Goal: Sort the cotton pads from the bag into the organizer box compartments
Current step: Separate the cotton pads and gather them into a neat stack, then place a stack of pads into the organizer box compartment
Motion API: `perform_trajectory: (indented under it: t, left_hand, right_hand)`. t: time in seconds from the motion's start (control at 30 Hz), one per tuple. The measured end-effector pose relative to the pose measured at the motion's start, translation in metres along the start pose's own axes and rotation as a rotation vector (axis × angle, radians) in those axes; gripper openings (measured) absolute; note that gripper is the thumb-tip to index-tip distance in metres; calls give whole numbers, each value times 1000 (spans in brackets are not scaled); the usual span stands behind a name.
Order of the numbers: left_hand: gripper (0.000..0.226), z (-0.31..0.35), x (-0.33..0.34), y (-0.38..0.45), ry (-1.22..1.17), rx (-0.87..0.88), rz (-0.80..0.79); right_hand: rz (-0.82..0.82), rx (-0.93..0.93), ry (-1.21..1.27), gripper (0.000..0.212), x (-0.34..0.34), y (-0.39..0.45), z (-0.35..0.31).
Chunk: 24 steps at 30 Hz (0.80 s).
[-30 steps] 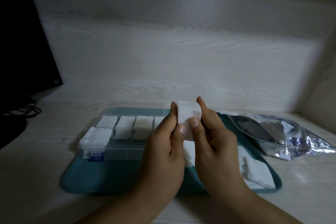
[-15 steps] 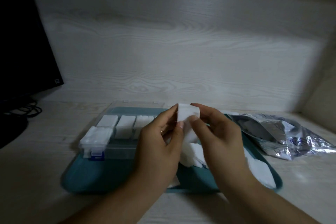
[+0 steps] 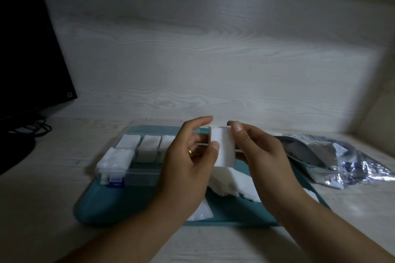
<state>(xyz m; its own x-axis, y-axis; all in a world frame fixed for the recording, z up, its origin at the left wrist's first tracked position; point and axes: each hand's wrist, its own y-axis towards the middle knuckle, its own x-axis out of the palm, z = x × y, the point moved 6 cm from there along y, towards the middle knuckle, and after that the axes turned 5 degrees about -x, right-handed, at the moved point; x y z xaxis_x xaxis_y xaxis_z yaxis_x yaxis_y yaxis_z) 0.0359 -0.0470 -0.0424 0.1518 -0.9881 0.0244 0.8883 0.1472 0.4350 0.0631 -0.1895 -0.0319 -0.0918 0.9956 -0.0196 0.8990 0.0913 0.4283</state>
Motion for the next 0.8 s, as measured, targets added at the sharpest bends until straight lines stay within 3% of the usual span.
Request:
perform_trajectory:
  t: [0.13, 0.37, 0.57, 0.8]
  left_hand:
    - [33, -1, -9, 5, 16, 0, 93]
    - [8, -9, -15, 11, -45, -141, 163]
    - [8, -13, -18, 14, -120, -239, 123]
    - [7, -11, -22, 18, -68, -190, 152]
  right_hand:
    - [-155, 73, -77, 21, 10, 0, 8]
    - [-169, 91, -72, 21, 11, 2, 13]
    - [-213, 128, -60, 22, 11, 3, 17]
    - [-194, 128, -38, 21, 9, 4, 16]
